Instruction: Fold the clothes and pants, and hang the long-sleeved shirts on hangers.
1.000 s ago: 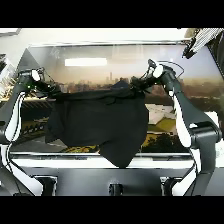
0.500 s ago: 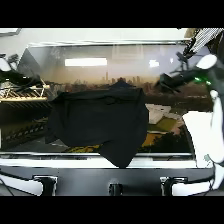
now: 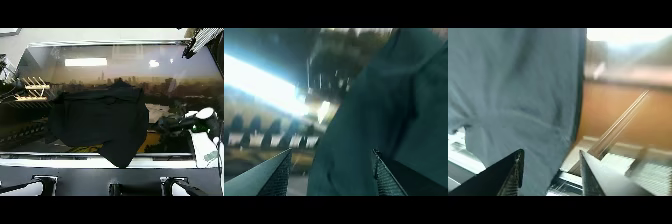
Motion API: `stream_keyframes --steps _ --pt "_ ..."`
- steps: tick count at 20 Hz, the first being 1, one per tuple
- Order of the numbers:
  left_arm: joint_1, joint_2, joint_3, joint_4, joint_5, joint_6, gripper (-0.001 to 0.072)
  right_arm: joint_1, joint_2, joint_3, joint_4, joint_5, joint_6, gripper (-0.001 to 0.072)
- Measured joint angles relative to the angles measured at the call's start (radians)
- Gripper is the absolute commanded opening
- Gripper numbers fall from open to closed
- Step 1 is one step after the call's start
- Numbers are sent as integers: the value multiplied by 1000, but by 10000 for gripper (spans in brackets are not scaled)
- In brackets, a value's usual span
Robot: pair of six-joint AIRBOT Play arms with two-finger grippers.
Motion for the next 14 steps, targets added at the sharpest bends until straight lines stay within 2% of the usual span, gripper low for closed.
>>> stream_keyframes --steps 5,10,11,12,14 --pt "0 12 -11 9 -48 -4 543 -1 23 -187 106 -91 -96 422" --pt "2 15 -14 8 -69 -32 541 99 26 -248 185 -226 -116 416" --pt "5 17 -14 7 -71 -34 538 128 26 -251 196 -254 -101 391" --pt "12 21 -15 3 -74 -34 534 154 23 -254 204 -282 -88 302" --pt "40 38 -29 -10 -75 -33 532 187 15 -257 201 -330 -68 54"
